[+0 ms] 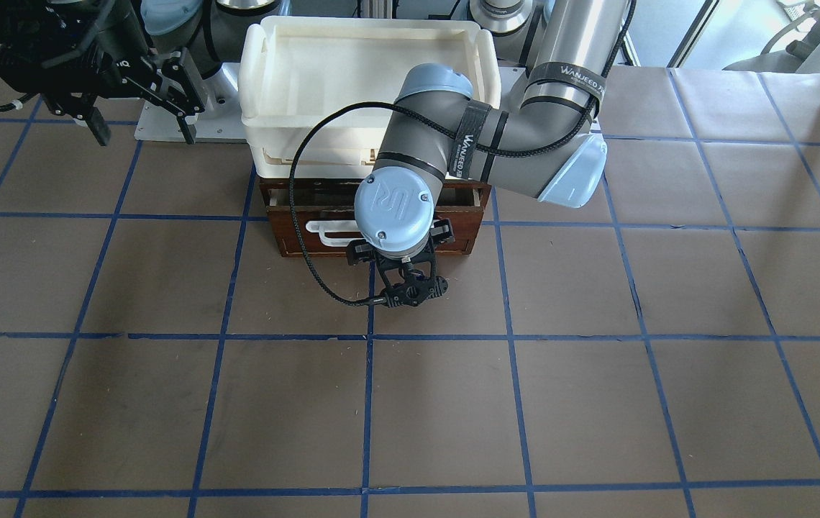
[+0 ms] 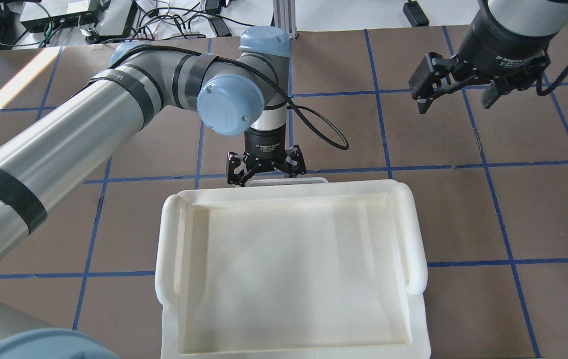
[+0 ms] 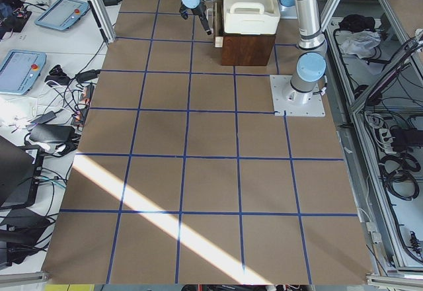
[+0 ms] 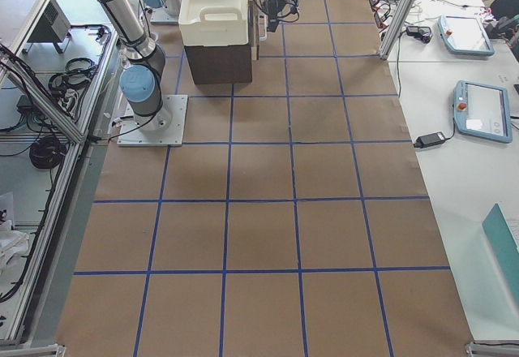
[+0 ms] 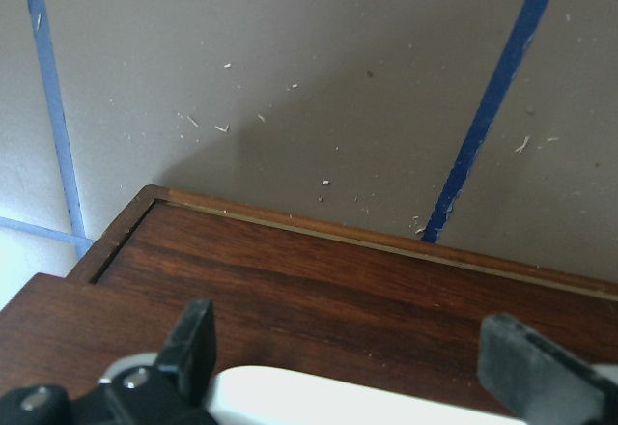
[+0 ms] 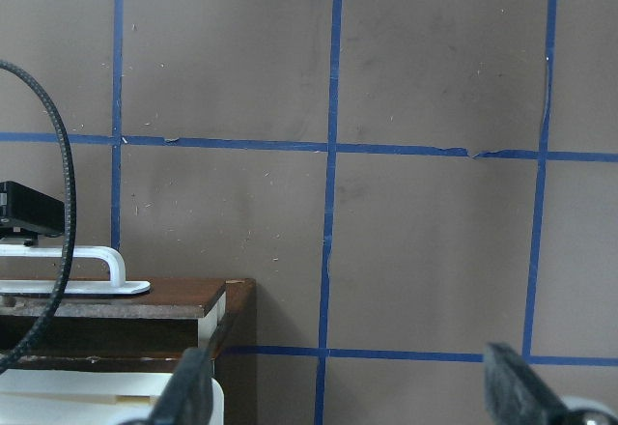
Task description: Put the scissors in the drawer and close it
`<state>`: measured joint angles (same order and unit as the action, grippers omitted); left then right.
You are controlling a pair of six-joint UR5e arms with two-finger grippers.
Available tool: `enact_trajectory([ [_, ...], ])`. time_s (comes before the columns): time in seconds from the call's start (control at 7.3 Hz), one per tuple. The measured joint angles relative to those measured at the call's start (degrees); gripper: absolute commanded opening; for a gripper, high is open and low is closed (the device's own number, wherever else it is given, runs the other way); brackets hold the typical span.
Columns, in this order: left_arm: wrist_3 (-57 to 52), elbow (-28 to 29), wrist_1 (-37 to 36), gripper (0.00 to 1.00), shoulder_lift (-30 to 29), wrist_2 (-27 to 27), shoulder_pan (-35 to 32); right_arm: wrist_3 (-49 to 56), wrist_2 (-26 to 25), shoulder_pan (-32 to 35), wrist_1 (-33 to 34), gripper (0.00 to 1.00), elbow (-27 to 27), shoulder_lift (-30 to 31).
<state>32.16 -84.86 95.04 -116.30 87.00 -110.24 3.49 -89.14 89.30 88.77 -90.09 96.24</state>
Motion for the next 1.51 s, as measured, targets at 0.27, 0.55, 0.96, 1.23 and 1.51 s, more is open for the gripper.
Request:
enact_trajectory([
  [0.27,0.0,-0.3,1.7,1.0,0.0,0.0,-0.4,0.0,-0.1,0.0,-0.1,1.0,0.0,0.0],
  [0.55,0.1,-0.4,3.2,1.0,0.2,-0.1,-1.3,0.0,-0.1,0.0,-0.2,1.0,0.0,0.0],
  [0.96,0.0,0.0,3.5,1.0,0.4,0.5,-1.3,0.0,0.0,0.0,-0.3,1.0,-0.1,0.0],
  [1.23,-0.5,1.8,-0.5,1.0,0.7,1.2,-0.4,0.0,0.0,0.0,-0.3,1.0,-0.1,0.0],
  [1.51,-2.0,5.0,-5.1,1.0,0.8,1.5,2.7,0.0,0.0,0.0,-0.3,1.0,-0.1,0.0],
])
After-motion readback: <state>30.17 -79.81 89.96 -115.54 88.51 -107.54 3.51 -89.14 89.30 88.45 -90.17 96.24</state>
